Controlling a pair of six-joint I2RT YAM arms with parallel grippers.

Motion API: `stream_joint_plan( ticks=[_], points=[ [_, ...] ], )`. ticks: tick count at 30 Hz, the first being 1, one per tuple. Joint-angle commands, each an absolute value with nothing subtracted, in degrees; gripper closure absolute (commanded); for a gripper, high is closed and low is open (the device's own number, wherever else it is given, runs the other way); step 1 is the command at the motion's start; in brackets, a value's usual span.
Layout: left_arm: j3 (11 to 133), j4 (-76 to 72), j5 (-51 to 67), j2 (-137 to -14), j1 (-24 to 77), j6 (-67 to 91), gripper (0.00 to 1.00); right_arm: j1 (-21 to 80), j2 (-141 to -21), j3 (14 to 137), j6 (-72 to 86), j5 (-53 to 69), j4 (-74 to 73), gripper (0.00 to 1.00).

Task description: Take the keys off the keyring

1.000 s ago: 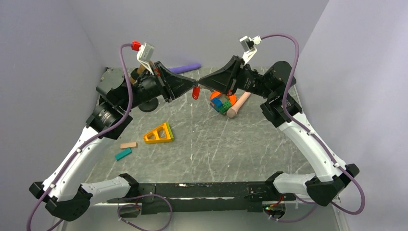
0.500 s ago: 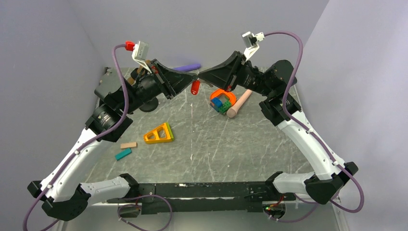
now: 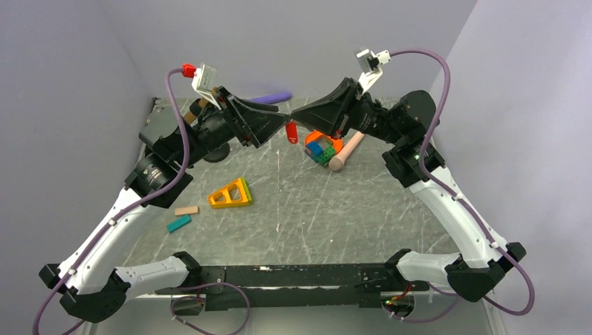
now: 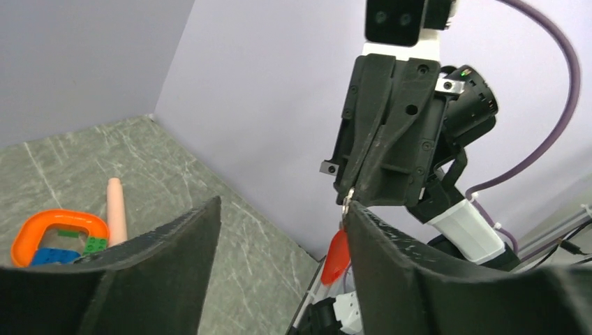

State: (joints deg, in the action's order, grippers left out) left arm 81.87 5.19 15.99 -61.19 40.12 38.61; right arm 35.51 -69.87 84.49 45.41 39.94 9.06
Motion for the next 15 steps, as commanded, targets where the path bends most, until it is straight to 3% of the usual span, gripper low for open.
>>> stream_joint_plan(
  ticks=[1,3,15],
  points=[
    [85.08,8.98,19.09,-59.75,41.14,33.37,0.24,36.65,-68.66,85.42,41.31,40.31,3.23,1.0],
    [86.39,12.31,18.94,-59.04,41.06,30.24,0.18,36.64,-68.24,86.44,38.52,39.58,-1.81,1.0],
    [85.63,23.13,17.12,-55.23,39.35,21.06,0.16,36.64,-70.0,95.07,22.0,22.55,-40.82,1.0]
  ],
)
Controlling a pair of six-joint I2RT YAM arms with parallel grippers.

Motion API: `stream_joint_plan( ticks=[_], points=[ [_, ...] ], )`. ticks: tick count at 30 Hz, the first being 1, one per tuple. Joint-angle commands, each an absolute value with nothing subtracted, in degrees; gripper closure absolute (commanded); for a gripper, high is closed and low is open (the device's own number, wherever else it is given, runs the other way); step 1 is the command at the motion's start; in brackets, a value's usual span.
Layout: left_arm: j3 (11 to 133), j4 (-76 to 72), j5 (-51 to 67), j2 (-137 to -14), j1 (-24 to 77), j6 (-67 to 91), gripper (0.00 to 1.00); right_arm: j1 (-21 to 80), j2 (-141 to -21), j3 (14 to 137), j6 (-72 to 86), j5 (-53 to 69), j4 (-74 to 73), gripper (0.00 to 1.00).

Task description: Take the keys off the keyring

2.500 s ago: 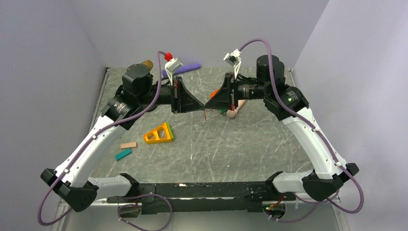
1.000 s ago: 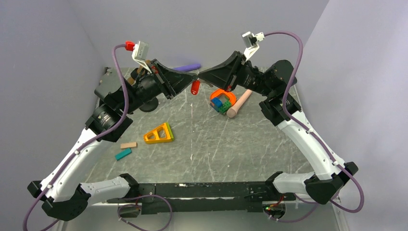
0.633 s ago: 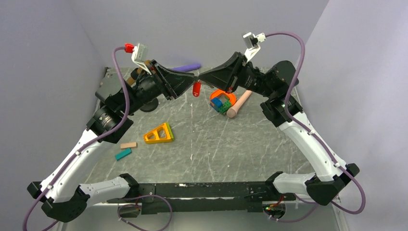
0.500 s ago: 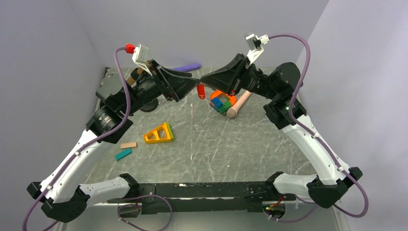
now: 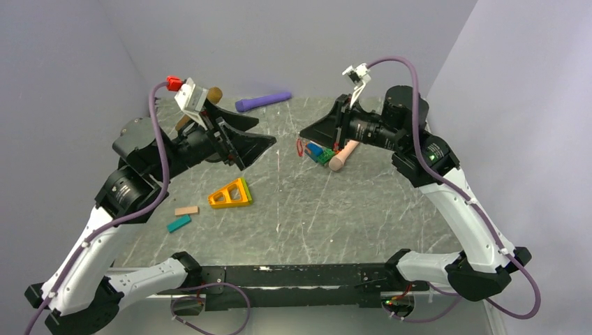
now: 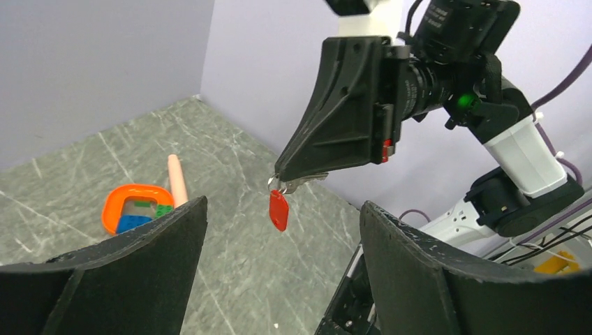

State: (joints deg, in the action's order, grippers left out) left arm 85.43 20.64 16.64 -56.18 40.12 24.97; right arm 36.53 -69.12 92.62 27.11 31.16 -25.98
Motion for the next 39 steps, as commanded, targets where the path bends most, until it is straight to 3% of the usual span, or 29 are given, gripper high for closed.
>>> stream_joint_plan(
  ticks=[1,8,18,26,39],
  points=[
    [85.75,23.68,18.45,-55.62,39.2,20.5,0.15,36.65,-70.6,95.14,21.93,21.18,-43.05,1.0],
    [92.4,35.02,27.22,-62.11,39.04,11.71,0.14,36.69,-75.53,95.52,23.38,19.8,-55.81,1.0],
    [90.75,34.47,41.77,-64.76,38.1,11.52,0.18,36.69,-69.87,88.38,27.44,39.43,-41.32,1.0],
    [88.5,31.3,47.73,-65.1,37.54,13.92,0.28,36.7,-69.23,88.84,28.2,46.43,-37.16,1.0],
    [87.09,28.32,50.52,-66.27,37.52,16.04,0.45,36.63,-68.2,89.32,29.82,47.84,-32.97,1.0]
  ],
)
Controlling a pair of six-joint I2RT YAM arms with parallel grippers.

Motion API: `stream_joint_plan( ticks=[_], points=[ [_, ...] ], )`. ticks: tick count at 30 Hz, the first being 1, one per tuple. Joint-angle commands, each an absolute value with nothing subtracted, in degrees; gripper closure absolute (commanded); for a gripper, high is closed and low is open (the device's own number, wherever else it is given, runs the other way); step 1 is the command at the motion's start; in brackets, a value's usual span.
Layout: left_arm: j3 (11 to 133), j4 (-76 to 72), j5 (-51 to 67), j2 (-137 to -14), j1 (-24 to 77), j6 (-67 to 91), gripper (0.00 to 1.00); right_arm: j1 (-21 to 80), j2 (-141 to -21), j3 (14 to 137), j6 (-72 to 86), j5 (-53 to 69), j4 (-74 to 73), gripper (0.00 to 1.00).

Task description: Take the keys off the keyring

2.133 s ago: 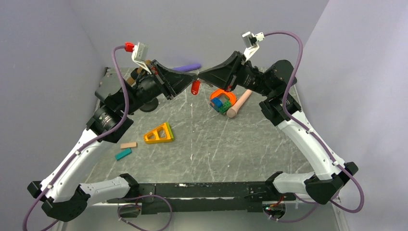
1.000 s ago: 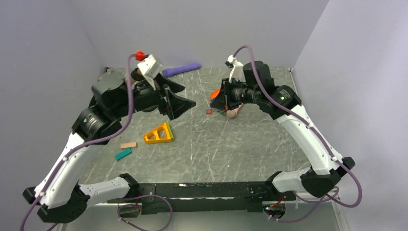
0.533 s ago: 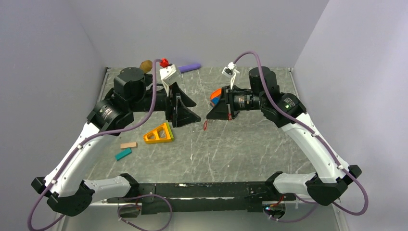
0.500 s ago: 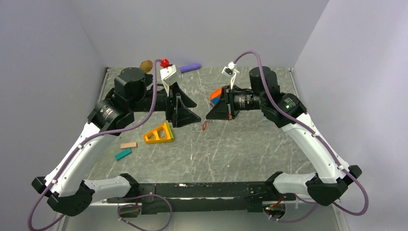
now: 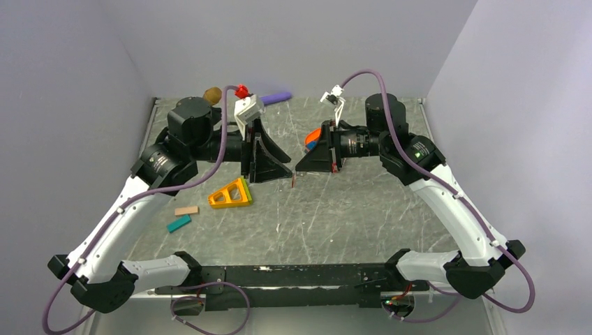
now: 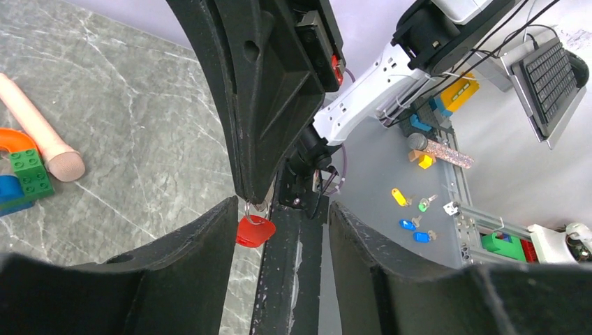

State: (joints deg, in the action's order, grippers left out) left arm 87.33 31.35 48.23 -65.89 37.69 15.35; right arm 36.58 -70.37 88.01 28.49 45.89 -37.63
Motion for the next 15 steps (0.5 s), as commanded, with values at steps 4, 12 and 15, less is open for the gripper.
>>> stream_joint_plan(
  ticks=[4,12,15],
  points=[
    [86.95,28.39,50.89,-66.48,37.52,15.98,0.46,36.65,-67.17,88.16,31.13,48.64,-30.08,1.0],
    [86.33,26.37,51.87,-66.63,37.45,17.45,0.56,36.69,-65.92,86.28,33.57,50.78,-24.88,1.0],
    [86.4,25.51,52.17,-66.87,37.45,18.08,0.57,36.65,-66.16,86.35,33.45,51.01,-24.75,1.0]
  ],
)
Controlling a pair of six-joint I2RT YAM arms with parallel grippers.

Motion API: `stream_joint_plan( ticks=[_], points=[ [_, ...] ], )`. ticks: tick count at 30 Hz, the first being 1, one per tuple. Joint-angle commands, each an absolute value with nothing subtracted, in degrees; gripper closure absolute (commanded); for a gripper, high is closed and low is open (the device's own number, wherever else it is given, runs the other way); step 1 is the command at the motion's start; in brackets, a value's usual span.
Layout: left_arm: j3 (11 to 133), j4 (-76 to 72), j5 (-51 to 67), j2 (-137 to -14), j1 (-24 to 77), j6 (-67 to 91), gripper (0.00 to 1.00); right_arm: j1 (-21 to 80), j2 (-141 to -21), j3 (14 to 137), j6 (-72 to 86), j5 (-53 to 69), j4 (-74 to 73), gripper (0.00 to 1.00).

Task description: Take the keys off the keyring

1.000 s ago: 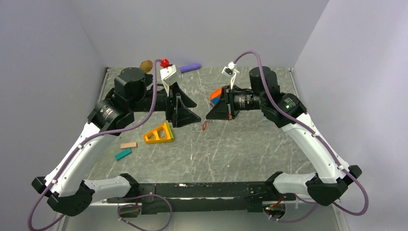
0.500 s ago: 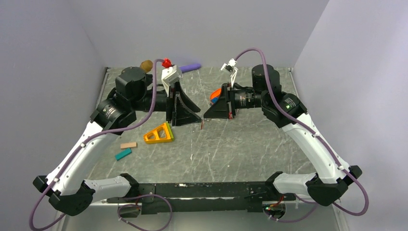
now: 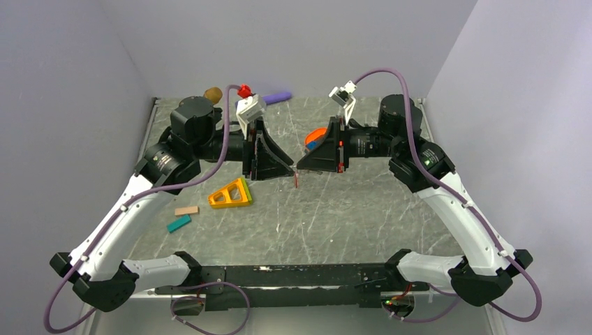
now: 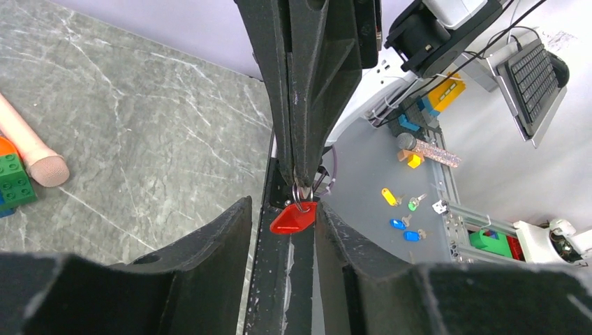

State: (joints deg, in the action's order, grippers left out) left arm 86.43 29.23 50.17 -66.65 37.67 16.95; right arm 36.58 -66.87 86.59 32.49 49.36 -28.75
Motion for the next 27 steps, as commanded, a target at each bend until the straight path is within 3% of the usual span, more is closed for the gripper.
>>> stream_joint_plan(
  ticks=[1,6,11,15,18,27],
  points=[
    [86.4,25.13,52.4,-67.01,37.46,18.46,0.57,36.67,-66.2,86.31,33.61,51.1,-24.53,1.0],
    [85.76,22.73,52.74,-67.14,37.45,20.19,0.6,36.63,-66.4,86.26,33.67,51.24,-24.02,1.0],
    [85.52,21.5,52.88,-67.67,37.49,21.06,0.72,36.65,-66.68,86.2,33.57,51.33,-23.78,1.0],
    [85.6,20.83,52.92,-67.86,37.5,21.49,0.84,36.65,-67.01,86.35,33.36,51.28,-23.51,1.0],
    [85.82,20.79,52.88,-68.05,37.47,21.7,1.0,36.65,-67.16,86.33,33.47,51.17,-22.63,1.0],
    [84.72,16.69,46.53,-66.65,37.5,27.67,1.0,36.65,-67.25,85.06,35.38,48.35,-17.52,1.0]
  ],
)
